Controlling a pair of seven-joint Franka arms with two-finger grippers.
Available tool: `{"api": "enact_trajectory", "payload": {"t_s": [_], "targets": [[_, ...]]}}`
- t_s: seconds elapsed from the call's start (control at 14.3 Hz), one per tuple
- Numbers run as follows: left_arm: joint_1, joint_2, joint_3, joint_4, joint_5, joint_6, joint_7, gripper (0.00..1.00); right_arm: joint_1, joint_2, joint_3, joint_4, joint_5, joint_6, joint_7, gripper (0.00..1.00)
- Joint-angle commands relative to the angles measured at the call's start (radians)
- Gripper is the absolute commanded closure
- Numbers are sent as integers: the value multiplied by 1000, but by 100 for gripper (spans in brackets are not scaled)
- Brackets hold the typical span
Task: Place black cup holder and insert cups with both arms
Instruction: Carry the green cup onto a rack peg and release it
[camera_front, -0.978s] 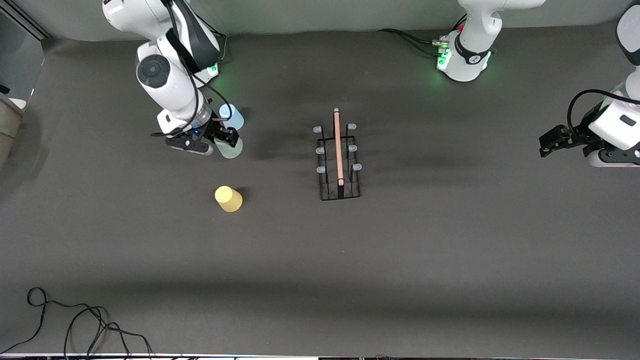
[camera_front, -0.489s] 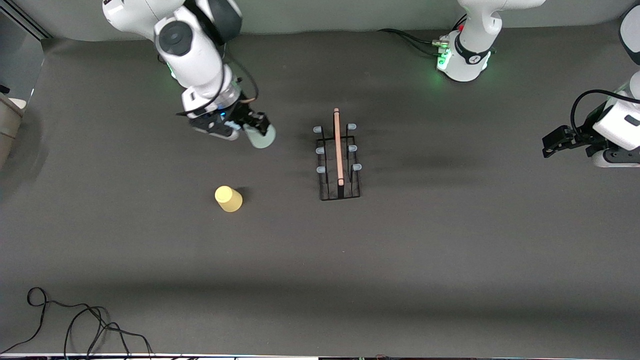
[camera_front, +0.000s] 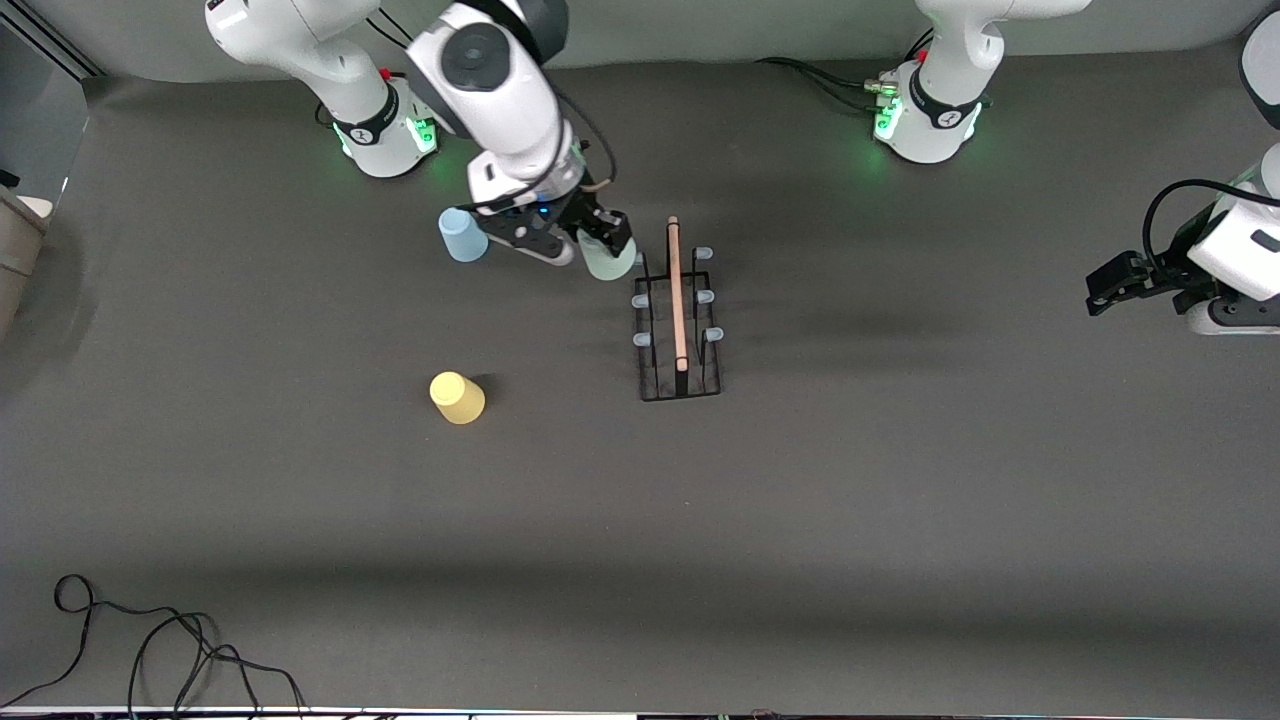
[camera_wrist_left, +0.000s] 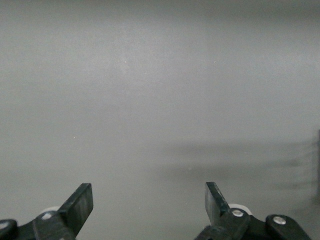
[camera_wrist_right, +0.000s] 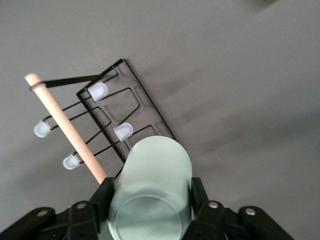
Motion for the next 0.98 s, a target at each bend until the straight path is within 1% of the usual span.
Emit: {"api": "enact_trajectory", "payload": {"t_s": [0.0, 0.21, 0.49, 0.7, 0.77, 0.91], "targets": [[4, -17, -3, -20, 18, 13, 25, 0, 53, 54, -1, 39, -69, -15, 79, 100], [4, -17, -3, -20, 18, 10, 28, 0, 60, 66, -1, 37, -73, -15, 81, 100], [7, -17, -1, -19, 18, 11, 37, 0, 62, 86, -1, 34, -76, 20, 82, 100], [18, -19, -1, -19, 19, 2, 51, 0, 63, 115, -1, 34, -112, 60, 116, 100], [18, -19, -3, -17, 18, 1, 54, 0, 80, 127, -3, 34, -124, 67, 125, 100], [18, -17, -1, -13, 18, 4, 56, 0, 88, 141, -4, 34, -127, 86, 131, 100]]}}
